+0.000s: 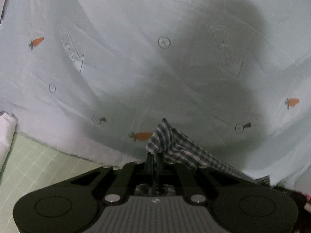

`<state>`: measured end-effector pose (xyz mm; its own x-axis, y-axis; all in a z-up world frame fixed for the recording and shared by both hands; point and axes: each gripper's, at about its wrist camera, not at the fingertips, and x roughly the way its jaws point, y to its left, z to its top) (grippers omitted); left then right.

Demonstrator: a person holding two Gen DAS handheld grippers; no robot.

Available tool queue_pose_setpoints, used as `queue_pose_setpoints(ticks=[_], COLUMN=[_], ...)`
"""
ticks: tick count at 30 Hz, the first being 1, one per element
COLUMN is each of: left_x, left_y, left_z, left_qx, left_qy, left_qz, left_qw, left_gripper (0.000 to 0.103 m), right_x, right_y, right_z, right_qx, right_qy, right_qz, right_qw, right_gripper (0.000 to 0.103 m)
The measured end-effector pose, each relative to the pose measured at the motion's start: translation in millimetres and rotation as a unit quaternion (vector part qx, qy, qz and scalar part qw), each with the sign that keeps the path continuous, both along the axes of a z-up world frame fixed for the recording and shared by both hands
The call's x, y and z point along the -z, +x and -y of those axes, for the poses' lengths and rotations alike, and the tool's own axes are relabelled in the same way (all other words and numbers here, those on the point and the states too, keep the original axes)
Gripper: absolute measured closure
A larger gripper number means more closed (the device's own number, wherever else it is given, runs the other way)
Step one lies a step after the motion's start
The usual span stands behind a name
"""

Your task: Fold clothes

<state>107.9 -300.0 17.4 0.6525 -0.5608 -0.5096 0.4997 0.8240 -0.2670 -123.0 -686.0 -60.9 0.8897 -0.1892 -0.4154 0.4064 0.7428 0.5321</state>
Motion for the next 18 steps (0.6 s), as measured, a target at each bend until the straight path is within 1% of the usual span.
queue_pose_setpoints(ticks=[3,5,8,10,13,15,17,18], left_x=[20,41,75,98,129,145,157,161], left_y=[10,20,34,42,48,55,62,65], left_z=[5,3,1,1,1,-3,-6,-8], left_qx=[-0.020,-0.034,-0.052,-0.060,-0.068,-0.074,-0.081,-0.085], left_qy=[0.024,0.034,0.051,0.060,0.074,0.076,0.076,0.073], left_qz=[-0.017,-0.046,-0.088,-0.115,-0.148,-0.166,-0.183,-0.193], left_qw=[0.9994,0.9978,0.9935,0.9897,0.9838,0.9804,0.9768,0.9749], left_gripper=[0.100,0.101,0.101,0.101,0.101,0.100,0.100,0.100], right_x=[12,23,46,62,82,92,98,101], right_y=[19,32,54,64,79,89,95,99], right_z=[-2,-3,-4,-1,-1,-1,1,3], right_qx=[-0.010,-0.016,-0.021,-0.026,-0.031,-0.028,-0.023,-0.019], right_qy=[-0.007,-0.020,-0.044,-0.038,-0.044,-0.047,-0.055,-0.059], right_qz=[-0.023,-0.052,-0.106,-0.124,-0.160,-0.180,-0.190,-0.192], right_qw=[1.000,0.998,0.993,0.991,0.986,0.982,0.980,0.980], right_gripper=[0.101,0.101,0.101,0.101,0.100,0.098,0.091,0.091])
